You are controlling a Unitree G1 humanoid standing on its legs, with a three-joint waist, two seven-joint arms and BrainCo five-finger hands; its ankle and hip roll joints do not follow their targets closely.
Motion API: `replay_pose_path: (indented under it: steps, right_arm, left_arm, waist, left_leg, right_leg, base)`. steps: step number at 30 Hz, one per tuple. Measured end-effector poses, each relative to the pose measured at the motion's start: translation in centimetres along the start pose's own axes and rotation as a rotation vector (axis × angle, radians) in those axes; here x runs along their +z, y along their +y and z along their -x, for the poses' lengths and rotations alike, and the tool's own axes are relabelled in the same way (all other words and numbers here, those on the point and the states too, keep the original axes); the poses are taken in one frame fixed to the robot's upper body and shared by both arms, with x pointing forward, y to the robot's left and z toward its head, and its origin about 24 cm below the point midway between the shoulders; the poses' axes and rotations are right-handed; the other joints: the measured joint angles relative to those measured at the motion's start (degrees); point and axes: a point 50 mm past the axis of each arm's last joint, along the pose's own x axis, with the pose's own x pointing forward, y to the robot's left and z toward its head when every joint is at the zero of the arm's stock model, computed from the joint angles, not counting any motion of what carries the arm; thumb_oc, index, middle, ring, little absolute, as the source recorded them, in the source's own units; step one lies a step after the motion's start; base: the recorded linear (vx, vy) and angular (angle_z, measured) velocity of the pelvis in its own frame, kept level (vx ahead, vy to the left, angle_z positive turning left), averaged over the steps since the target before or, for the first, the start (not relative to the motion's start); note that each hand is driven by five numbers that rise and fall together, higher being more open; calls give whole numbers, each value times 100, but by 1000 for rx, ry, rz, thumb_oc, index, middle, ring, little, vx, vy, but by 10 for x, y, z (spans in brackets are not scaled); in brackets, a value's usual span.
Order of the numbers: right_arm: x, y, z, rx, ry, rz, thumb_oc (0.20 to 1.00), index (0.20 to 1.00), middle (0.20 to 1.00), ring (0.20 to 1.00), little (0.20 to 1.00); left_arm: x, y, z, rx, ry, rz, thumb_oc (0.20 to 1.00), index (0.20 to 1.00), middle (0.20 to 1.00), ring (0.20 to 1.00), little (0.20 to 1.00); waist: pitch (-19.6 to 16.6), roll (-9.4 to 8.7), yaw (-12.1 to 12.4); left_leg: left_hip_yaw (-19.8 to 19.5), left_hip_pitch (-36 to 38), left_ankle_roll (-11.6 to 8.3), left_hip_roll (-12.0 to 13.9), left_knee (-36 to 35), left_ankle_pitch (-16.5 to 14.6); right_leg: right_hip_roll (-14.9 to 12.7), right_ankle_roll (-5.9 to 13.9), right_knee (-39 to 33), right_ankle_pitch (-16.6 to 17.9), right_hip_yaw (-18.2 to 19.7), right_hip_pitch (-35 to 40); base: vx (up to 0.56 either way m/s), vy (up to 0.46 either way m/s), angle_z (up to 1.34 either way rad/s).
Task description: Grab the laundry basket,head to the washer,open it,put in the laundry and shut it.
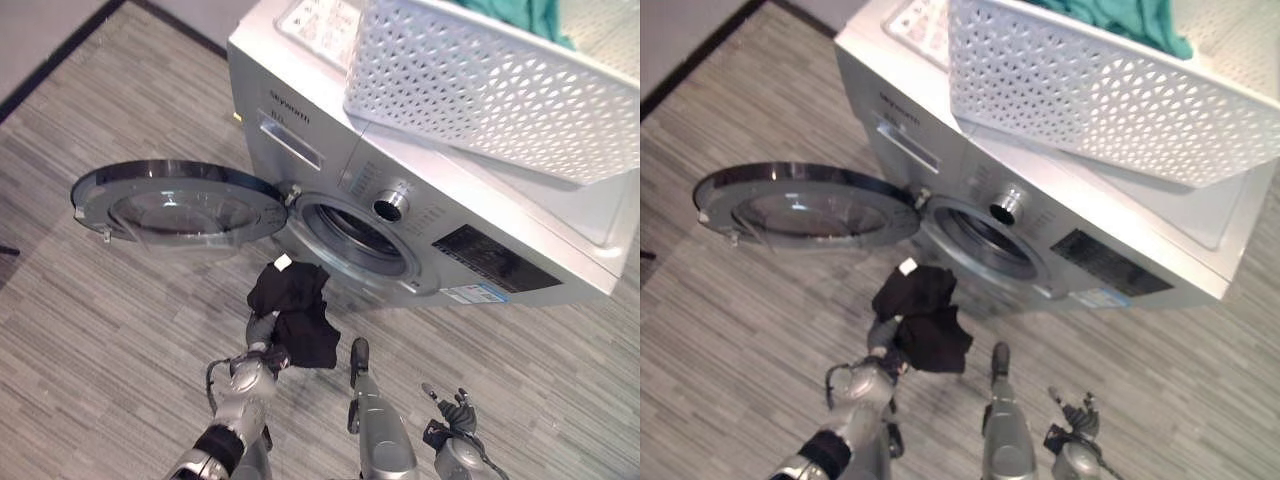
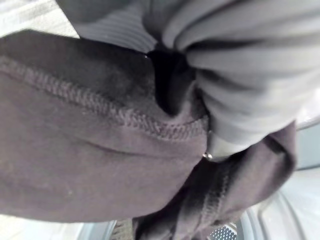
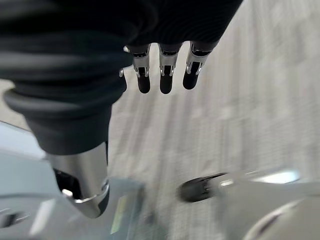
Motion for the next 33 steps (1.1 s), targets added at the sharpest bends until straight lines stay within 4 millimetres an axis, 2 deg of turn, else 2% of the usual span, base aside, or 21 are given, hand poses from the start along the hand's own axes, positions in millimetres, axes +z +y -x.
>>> replay_pose_path:
  steps: [2, 4, 8, 10, 13, 17, 19, 22, 26, 27, 29, 31, 32, 33]
  right_arm:
    - [3, 5, 0, 14, -11, 1, 1000, 1000, 1000, 1000, 1000]
    - [13, 19, 3, 75, -58, -2, 1000, 1000, 1000, 1000, 1000]
    - [31, 43, 10, 172, -141, -19, 1000, 1000, 1000, 1000, 1000]
    - [39, 49, 10, 190, -169, -30, 1000, 1000, 1000, 1000, 1000]
    - [47, 52, 10, 200, -202, -44, 1000, 1000, 1000, 1000, 1000]
    - [48, 51, 10, 189, -214, -24, 1000, 1000, 1000, 1000, 1000]
    - [48, 50, 10, 188, -223, -14, 1000, 1000, 1000, 1000, 1000]
    - [49, 50, 10, 190, -232, 1, 1000, 1000, 1000, 1000, 1000]
    - [52, 50, 11, 204, -256, 23, 1000, 1000, 1000, 1000, 1000]
    - [55, 51, 12, 219, -273, 29, 1000, 1000, 1000, 1000, 1000]
    - [60, 53, 14, 234, -308, 30, 1000, 1000, 1000, 1000, 1000]
    - [60, 53, 14, 237, -311, 35, 1000, 1000, 1000, 1000, 1000]
    - [62, 53, 14, 247, -324, 41, 1000, 1000, 1000, 1000, 1000]
    - [65, 53, 15, 255, -344, 46, 1000, 1000, 1000, 1000, 1000]
  left_arm:
    - [8, -8, -6, -13, -25, 12, 200, 200, 200, 200, 200]
    - [19, -18, -13, -12, -63, 53, 200, 200, 200, 200, 200]
    - [39, -32, -25, -17, -126, 68, 200, 200, 200, 200, 200]
    - [47, -39, -32, -13, -144, 83, 200, 200, 200, 200, 200]
    - [56, -49, -35, -3, -180, 119, 200, 200, 200, 200, 200]
    - [59, -49, -41, 51, -176, 163, 200, 200, 200, 200, 200]
    - [71, -56, -46, 51, -205, 177, 200, 200, 200, 200, 200]
    - [99, -74, -53, 39, -267, 251, 200, 200, 200, 200, 200]
    - [150, -97, -57, 3, -409, 338, 200, 200, 200, 200, 200]
    - [169, -104, -56, -9, -466, 359, 200, 200, 200, 200, 200]
    - [184, -107, -55, -16, -522, 379, 200, 200, 200, 200, 200]
    - [179, -99, -56, 14, -513, 388, 200, 200, 200, 200, 200]
    - [184, -101, -55, 25, -520, 408, 200, 200, 200, 200, 200]
    - [198, -104, -54, 22, -554, 414, 200, 200, 200, 200, 200]
  waist:
    - [72, -1, -23]
    - [147, -34, -15]
    - [272, -115, -151]
    - [332, -169, -189]
    - [378, -242, -283]
    - [389, -266, -413]
    - [385, -271, -475]
    - [382, -275, -529]
    - [371, -282, -687]
    - [365, -289, -752]
    - [360, -297, -773]
    - [349, -313, -799]
    - [342, -325, -807]
    - [312, -329, -837]
  left_leg:
    - [27, -98, 6, 6, 70, -12]
    - [102, -255, -8, 27, 115, -45]
    - [159, -628, -7, 67, 400, -128]
    - [202, -766, -6, 87, 491, -159]
    - [287, -955, -5, 113, 613, -199]
    - [308, -1030, -30, 207, 731, -247]
    - [295, -1229, -38, 251, 846, -254]
    - [273, -1540, -37, 285, 988, -255]
    - [261, -1904, -27, 307, 1149, -261]
    - [242, -2089, -19, 340, 1266, -285]
    - [228, -2285, -27, 390, 1433, -349]
    - [233, -2308, -34, 445, 1502, -381]
    - [216, -2411, -42, 496, 1618, -417]
    - [73, -2662, -35, 540, 1876, -508]
  right_leg:
    - [3, -3, 1, 11, 21, -86]
    - [26, -15, 1, 34, 118, -294]
    - [46, -60, 3, 149, 199, -605]
    - [59, -67, 3, 193, 266, -742]
    - [72, -91, 3, 247, 373, -946]
    - [151, -104, 2, 269, 420, -1001]
    - [186, -152, 2, 311, 422, -1150]
    - [208, -176, 3, 382, 431, -1396]
    - [212, -193, 3, 464, 455, -1696]
    - [226, -205, 4, 495, 457, -1818]
    - [258, -223, 5, 529, 468, -1950]
    - [285, -233, 34, 537, 504, -1967]
    - [318, -234, 191, 508, 520, -2091]
    - [317, -265, 456, 377, 489, -2322]
  base:
    - [-26, -32, -8]
    - [-11, -4, -18]
    - [-50, -1, -10]
    - [-35, 3, -13]
    - [-28, -3, -16]
    - [-18, -20, -8]
    - [-41, -34, -2]
    - [-12, -9, 0]
    - [-14, -18, 0]
    - [0, 0, 0]
    - [-16, -31, -5]
    - [-47, -102, -8]
    - [-17, -73, -6]
    - [0, -54, -5]
